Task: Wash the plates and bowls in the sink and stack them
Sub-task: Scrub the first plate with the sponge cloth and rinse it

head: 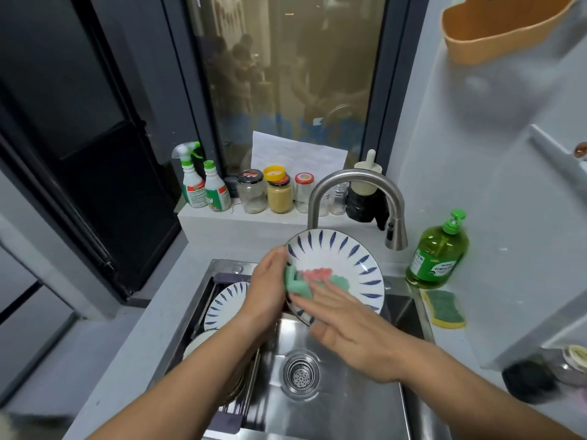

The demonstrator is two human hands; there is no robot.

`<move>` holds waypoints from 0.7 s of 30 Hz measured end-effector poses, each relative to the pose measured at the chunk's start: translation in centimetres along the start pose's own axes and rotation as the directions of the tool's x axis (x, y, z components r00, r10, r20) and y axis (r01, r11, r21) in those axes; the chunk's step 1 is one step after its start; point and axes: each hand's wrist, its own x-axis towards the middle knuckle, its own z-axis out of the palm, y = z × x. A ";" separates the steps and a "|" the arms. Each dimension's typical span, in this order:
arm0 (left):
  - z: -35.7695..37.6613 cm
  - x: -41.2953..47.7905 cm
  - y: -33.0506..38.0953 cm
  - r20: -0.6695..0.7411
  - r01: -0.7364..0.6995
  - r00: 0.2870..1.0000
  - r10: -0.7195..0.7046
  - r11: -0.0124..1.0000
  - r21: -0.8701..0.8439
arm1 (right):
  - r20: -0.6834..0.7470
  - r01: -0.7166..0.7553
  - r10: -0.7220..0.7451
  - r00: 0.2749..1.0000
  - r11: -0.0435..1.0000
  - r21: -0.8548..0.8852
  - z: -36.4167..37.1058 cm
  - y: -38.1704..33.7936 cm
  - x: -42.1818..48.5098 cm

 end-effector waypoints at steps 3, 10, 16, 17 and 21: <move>-1.1 0.3 0.5 -0.055 -0.008 0.998 0.008 1.000 -0.001 | 0.007 0.048 -0.047 0.999 0.992 -0.120 -0.4 1.8 -2.4; -1.1 0.2 0.4 -0.089 -0.048 0.995 0.046 0.999 -0.021 | -0.142 -0.010 -0.013 0.990 0.986 -0.165 1.3 1.0 -2.7; -0.9 -0.6 -0.8 0.019 -0.033 0.999 0.033 0.999 0.012 | -0.097 -0.094 0.114 0.989 0.977 0.189 0.0 -1.1 1.8; -0.9 -0.8 -1.0 0.035 -0.039 0.999 0.038 0.999 0.027 | -0.124 -0.120 0.136 0.983 0.985 0.124 -1.0 0.0 2.5; -1.8 -0.6 -0.4 0.001 -0.076 0.997 0.076 0.997 0.027 | -0.154 -0.232 0.198 0.968 0.939 -0.253 -3.2 3.2 1.5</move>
